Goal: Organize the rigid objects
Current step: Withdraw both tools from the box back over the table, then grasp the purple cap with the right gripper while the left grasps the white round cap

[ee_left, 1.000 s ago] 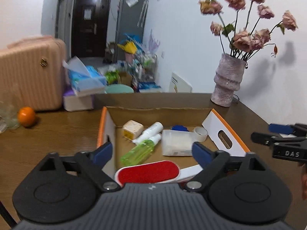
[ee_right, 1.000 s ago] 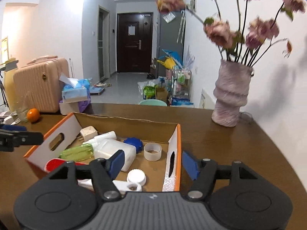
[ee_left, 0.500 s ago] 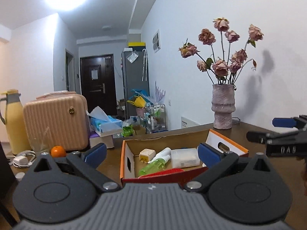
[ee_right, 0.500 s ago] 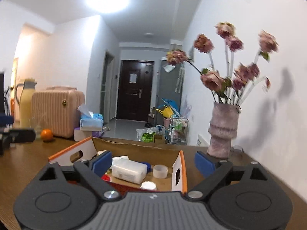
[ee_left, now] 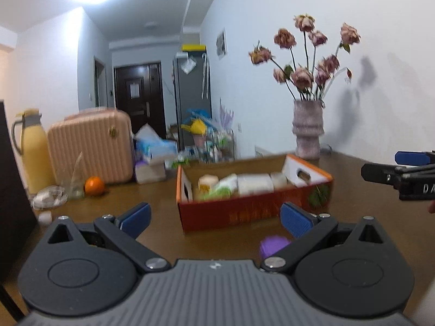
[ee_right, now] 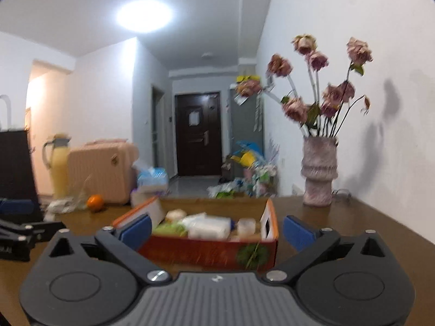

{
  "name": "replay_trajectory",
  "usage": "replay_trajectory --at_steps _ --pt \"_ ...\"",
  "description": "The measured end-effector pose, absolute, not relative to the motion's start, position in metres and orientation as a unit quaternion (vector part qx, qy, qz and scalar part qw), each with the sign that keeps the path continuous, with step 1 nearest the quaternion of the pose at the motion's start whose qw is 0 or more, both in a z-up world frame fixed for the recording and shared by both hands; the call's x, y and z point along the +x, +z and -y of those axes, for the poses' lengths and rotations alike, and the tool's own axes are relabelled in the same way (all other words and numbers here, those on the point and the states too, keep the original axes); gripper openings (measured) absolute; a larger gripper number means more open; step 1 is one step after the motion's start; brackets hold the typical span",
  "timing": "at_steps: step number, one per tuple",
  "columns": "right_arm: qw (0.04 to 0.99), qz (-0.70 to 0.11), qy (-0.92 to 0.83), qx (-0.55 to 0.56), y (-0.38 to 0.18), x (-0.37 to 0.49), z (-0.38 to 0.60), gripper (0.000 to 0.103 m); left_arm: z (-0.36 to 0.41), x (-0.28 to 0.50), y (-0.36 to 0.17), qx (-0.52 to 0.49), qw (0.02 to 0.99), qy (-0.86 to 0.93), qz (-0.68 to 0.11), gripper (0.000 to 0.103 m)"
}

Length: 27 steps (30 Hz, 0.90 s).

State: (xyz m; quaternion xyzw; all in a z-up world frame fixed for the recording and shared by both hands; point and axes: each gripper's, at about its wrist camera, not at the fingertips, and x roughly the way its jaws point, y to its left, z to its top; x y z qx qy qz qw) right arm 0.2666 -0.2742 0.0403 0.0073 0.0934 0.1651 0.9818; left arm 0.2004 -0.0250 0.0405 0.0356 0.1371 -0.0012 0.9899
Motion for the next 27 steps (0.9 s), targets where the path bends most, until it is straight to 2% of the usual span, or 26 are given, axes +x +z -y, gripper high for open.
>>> replay_trajectory --at_steps 5,8,13,17,22,27 --pt "0.982 -0.090 0.161 -0.023 0.010 0.211 0.273 0.103 0.032 0.145 0.009 0.015 0.991 0.011 -0.130 0.103" --pt "0.980 -0.120 0.161 -0.004 -0.014 0.185 0.278 0.103 0.040 0.122 -0.013 0.010 0.989 0.012 -0.146 0.103" --pt "0.969 -0.167 0.173 -0.055 -0.040 0.163 0.270 0.103 0.043 0.126 -0.024 0.002 0.983 -0.021 -0.182 0.103" --pt "0.967 -0.162 0.162 -0.109 -0.041 0.169 0.264 0.102 0.044 0.151 -0.025 -0.004 0.979 -0.014 -0.202 0.103" --pt "0.965 -0.194 0.161 -0.068 -0.029 0.206 0.267 0.099 0.036 0.178 -0.022 -0.019 0.977 -0.004 -0.213 0.103" --pt "0.956 -0.214 0.185 -0.078 -0.023 0.249 0.245 0.091 0.014 0.205 -0.026 -0.031 0.973 0.027 -0.228 0.103"
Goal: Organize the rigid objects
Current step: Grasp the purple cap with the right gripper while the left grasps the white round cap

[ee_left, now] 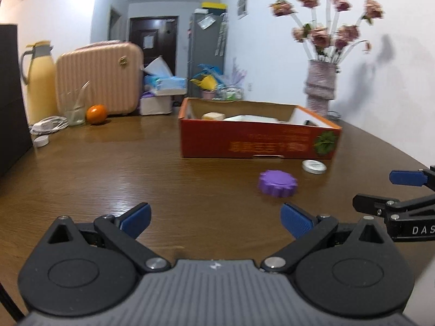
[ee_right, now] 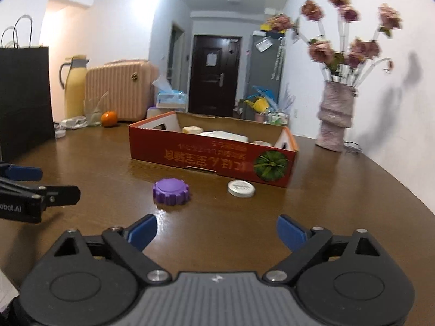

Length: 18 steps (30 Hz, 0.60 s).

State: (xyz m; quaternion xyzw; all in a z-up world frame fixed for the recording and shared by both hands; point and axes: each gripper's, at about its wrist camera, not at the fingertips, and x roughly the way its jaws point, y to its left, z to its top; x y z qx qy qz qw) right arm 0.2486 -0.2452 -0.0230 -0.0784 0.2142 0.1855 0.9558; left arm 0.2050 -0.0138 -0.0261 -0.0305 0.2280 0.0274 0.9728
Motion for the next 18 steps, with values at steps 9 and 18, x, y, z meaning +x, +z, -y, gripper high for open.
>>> replay_trajectory --at_steps 9,18 --pt "0.920 -0.264 0.277 -0.091 -0.021 0.329 0.174 0.076 -0.022 0.240 -0.032 -0.032 0.968 0.058 -0.242 0.103" --pt "0.908 -0.317 0.265 -0.072 -0.039 0.362 0.158 0.051 -0.025 0.268 -0.035 -0.033 0.963 0.043 -0.266 0.103"
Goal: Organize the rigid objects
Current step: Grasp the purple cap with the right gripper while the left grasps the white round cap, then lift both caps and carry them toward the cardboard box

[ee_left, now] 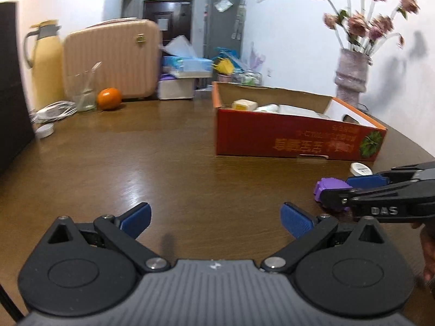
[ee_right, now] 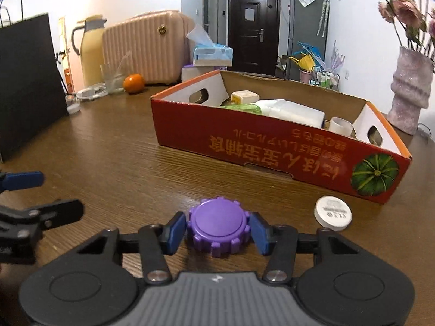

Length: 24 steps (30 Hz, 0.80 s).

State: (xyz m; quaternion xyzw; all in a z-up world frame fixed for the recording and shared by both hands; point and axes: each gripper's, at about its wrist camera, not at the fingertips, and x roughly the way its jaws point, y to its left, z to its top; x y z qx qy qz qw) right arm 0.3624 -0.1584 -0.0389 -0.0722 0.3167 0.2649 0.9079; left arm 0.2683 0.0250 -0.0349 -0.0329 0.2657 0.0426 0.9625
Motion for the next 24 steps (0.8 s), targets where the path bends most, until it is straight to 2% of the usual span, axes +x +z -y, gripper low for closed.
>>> replay_trajectory --at_steps 12,14,15,17,18,19,24 --pt "0.947 -0.307 0.092 0.009 -0.042 0.331 0.323 0.051 0.119 0.377 -0.033 0.032 0.946 -0.128 -0.297 0.103" --pt "0.948 -0.306 0.085 0.007 -0.044 0.326 0.337 0.051 0.139 0.394 -0.039 0.038 0.938 -0.149 -0.310 0.100" --pt "0.949 -0.304 0.084 0.004 -0.043 0.324 0.341 0.051 0.147 0.401 -0.043 0.041 0.934 -0.158 -0.317 0.092" --pt "0.950 -0.300 0.082 0.000 -0.043 0.324 0.348 0.051 0.157 0.414 -0.051 0.044 0.927 -0.155 -0.340 0.068" --pt "0.951 -0.298 0.083 0.001 -0.042 0.325 0.352 0.051 0.160 0.414 -0.053 0.051 0.931 -0.142 -0.332 0.050" --pt "0.951 -0.296 0.085 0.004 -0.041 0.325 0.354 0.051 0.162 0.413 -0.054 0.060 0.932 -0.143 -0.327 0.040" --pt "0.951 -0.290 0.103 0.010 -0.039 0.332 0.353 0.051 0.164 0.406 -0.053 0.056 0.930 -0.146 -0.333 0.040"
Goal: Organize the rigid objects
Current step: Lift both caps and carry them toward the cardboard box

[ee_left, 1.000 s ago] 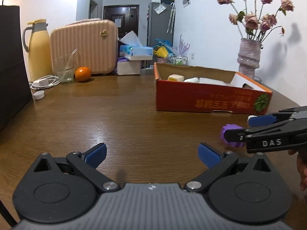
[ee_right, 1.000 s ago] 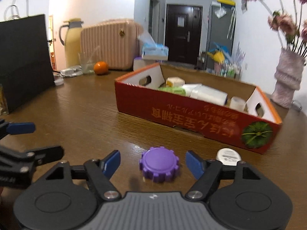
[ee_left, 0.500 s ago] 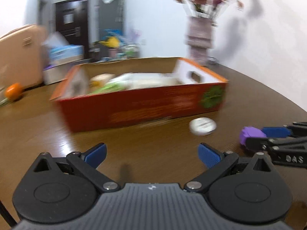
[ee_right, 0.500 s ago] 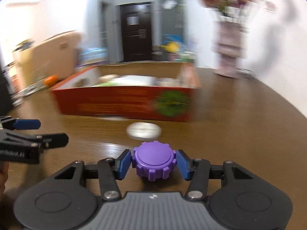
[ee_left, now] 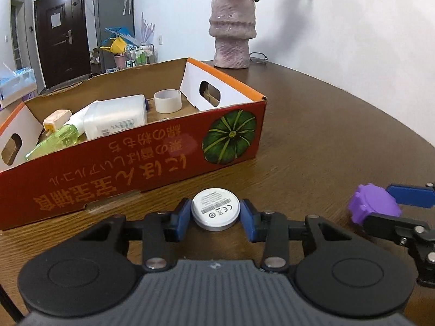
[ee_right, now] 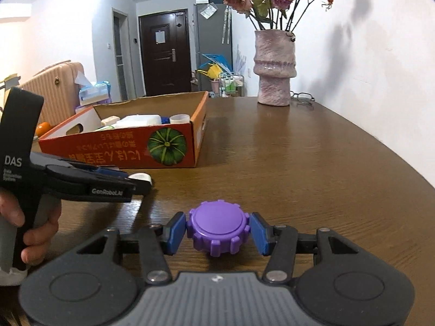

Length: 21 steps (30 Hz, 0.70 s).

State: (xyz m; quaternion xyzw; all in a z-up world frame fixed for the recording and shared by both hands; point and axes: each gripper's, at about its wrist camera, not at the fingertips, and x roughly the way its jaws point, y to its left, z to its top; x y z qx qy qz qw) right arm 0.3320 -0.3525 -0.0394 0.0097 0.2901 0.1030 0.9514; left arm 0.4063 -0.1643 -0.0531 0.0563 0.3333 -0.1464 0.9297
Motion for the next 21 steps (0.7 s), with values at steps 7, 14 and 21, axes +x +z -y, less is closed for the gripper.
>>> replay_trajectory --at_steps 7,14,21 --pt "0.954 -0.279 0.114 0.008 -0.030 0.320 0.345 0.051 0.157 0.384 -0.037 0.046 0.930 -0.146 -0.333 0.040" --pt "0.961 -0.252 0.117 0.007 -0.007 0.290 0.338 0.051 0.122 0.316 0.009 -0.002 0.953 -0.124 -0.277 0.040" --pt "0.963 -0.222 0.151 -0.002 0.009 0.243 0.305 0.051 0.089 0.227 0.038 -0.038 0.967 -0.106 -0.227 0.040"
